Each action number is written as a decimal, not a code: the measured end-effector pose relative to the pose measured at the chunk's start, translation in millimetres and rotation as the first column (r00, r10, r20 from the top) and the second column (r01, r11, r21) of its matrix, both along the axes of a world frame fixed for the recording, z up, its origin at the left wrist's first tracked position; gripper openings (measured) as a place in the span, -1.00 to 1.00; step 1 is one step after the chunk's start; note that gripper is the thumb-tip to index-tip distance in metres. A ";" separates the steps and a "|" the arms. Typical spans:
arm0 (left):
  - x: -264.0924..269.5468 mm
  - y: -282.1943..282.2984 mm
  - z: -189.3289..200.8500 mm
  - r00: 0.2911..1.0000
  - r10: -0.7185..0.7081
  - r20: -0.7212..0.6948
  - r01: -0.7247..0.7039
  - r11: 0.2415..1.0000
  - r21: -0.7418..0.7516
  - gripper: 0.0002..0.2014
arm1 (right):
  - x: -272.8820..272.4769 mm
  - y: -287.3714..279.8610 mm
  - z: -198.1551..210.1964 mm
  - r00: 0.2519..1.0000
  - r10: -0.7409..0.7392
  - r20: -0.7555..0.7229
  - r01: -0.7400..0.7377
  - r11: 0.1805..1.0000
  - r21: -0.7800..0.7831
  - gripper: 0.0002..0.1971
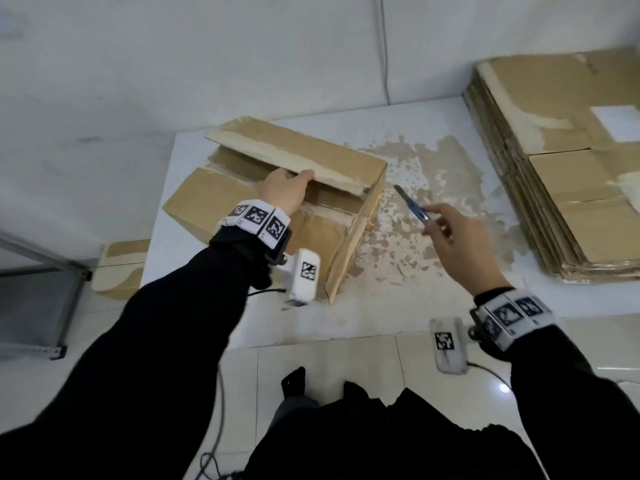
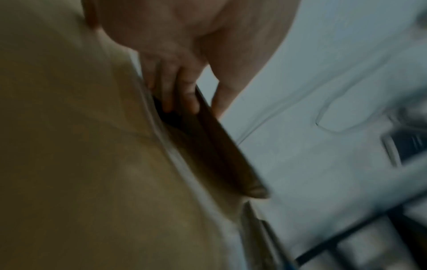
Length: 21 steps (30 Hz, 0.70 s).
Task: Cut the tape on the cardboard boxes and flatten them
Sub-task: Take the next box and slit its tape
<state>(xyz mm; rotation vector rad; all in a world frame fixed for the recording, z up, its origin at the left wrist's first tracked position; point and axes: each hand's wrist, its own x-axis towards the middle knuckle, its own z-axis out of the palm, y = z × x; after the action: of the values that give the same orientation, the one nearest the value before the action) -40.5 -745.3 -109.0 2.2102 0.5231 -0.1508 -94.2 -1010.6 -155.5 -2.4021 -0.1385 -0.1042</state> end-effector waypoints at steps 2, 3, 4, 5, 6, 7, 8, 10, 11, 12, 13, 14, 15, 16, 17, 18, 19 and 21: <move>-0.7 7.0 7.9 0.979 -0.183 -0.084 0.201 0.928 0.314 -0.48 | -6.3 -15.3 -31.0 0.983 -0.096 -0.154 0.108 0.992 0.072 -0.76; -1.2 10.9 12.5 0.958 -0.247 -0.146 0.287 0.839 0.463 -0.40 | -6.6 -20.7 -52.0 0.963 -0.146 -0.226 0.160 0.986 0.047 -0.76; -1.1 15.3 18.0 0.938 -0.295 -0.182 0.346 0.757 0.554 -0.34 | -5.6 -24.8 -72.3 0.941 -0.184 -0.284 0.195 0.981 0.014 -0.76; -0.5 19.7 26.4 0.919 -0.351 -0.178 0.384 0.696 0.607 -0.31 | -3.4 -27.3 -89.4 0.926 -0.204 -0.318 0.212 0.977 -0.009 -0.75; 0.7 25.3 35.1 0.893 -0.419 -0.163 0.419 0.643 0.642 -0.32 | -1.4 -27.6 -101.2 0.917 -0.209 -0.340 0.213 0.977 -0.026 -0.74; 0.9 32.6 44.5 0.862 -0.484 -0.151 0.453 0.600 0.659 -0.35 | 0.2 -26.4 -108.5 0.914 -0.198 -0.353 0.193 0.980 -0.052 -0.72; -1.4 39.9 55.7 0.828 -0.542 -0.145 0.490 0.573 0.657 -0.39 | 1.9 -23.5 -111.1 0.919 -0.178 -0.351 0.156 0.984 -0.088 -0.70; -12.6 55.3 78.0 0.769 -0.626 -0.128 0.565 0.573 0.594 -0.53 | 4.1 -11.1 -102.4 0.956 -0.130 -0.262 0.101 0.988 -0.118 -0.70; -23.6 62.0 87.7 0.752 -0.649 -0.115 0.591 0.589 0.551 -0.64 | 3.3 -2.0 -91.2 0.978 -0.107 -0.177 0.095 0.992 -0.077 -0.72; -36.6 68.6 94.5 0.752 -0.653 -0.094 0.599 0.618 0.509 -0.76 | 1.8 9.4 -76.0 0.995 -0.081 -0.060 0.082 0.997 0.004 -0.75; -51.1 75.7 98.7 0.758 -0.648 -0.071 0.601 0.652 0.462 -0.85 | -0.5 23.1 -58.8 0.997 -0.037 0.071 0.030 0.995 0.099 -0.77; -65.0 83.2 99.3 0.763 -0.642 -0.069 0.611 0.682 0.402 -0.88 | -3.0 38.4 -40.6 0.984 0.039 0.176 -0.069 0.983 0.168 -0.76; -77.1 90.0 96.6 0.766 -0.635 -0.104 0.628 0.702 0.336 -0.87 | -4.9 53.9 -25.3 0.960 0.155 0.233 -0.199 0.963 0.182 -0.72; -86.9 96.6 89.6 0.757 -0.627 -0.182 0.651 0.707 0.276 -0.83 | -6.5 69.4 -16.0 0.925 0.291 0.242 -0.332 0.931 0.149 -0.67; -93.7 102.1 79.6 0.730 -0.625 -0.278 0.682 0.692 0.236 -0.77 | -7.3 83.9 -11.6 0.882 0.418 0.219 -0.442 0.894 0.071 -0.61; -98.4 105.4 67.2 0.695 -0.624 -0.358 0.713 0.662 0.232 -0.68 | -7.0 96.4 -10.8 0.843 0.507 0.180 -0.508 0.860 -0.043 -0.55; -100.7 107.3 53.5 0.669 -0.622 -0.407 0.738 0.621 0.263 -0.58 | -6.2 106.1 -12.1 0.822 0.553 0.138 -0.532 0.831 -0.165 -0.47; -100.0 108.2 26.9 0.647 -0.623 -0.441 0.763 0.514 0.393 -0.37 | -3.7 117.3 -12.1 0.836 0.546 0.059 -0.493 0.793 -0.358 -0.35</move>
<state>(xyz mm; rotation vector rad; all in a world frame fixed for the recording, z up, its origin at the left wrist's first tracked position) -140.6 -637.1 -82.1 2.8924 -0.3213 -0.8142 -97.9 -893.4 -167.6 -2.5854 -0.9623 -0.0139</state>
